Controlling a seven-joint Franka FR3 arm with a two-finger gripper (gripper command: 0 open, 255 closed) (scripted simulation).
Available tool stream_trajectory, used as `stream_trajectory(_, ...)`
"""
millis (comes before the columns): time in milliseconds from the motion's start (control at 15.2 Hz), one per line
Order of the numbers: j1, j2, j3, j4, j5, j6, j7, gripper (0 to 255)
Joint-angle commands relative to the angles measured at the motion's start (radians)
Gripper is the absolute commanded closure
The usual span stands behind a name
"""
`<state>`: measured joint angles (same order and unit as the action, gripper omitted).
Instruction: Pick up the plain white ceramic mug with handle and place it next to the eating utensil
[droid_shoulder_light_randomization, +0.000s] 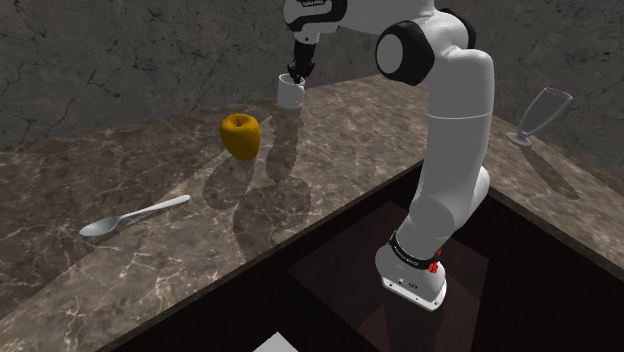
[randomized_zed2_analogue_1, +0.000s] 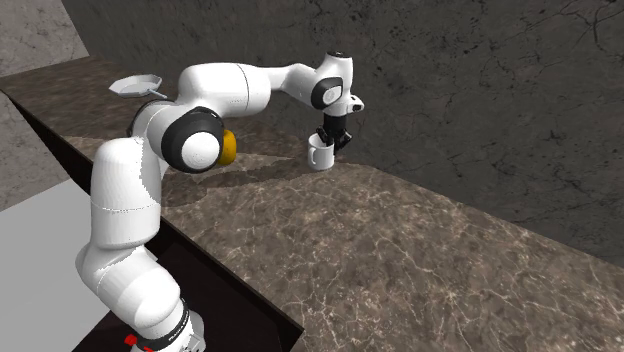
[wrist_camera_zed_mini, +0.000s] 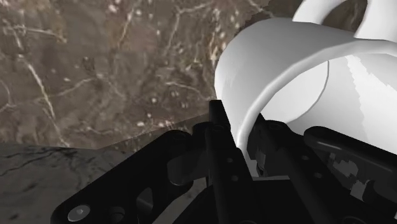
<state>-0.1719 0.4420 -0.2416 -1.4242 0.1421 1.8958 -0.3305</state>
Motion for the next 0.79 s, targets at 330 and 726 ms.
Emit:
stream_trajectory(330,-0.004,-0.005,-0.002,0.081,-0.003,-0.085,0.006,255)
stream_trajectory(726,-0.011,0.002,-0.003,0.173,-0.003,-0.170,0.010,255)
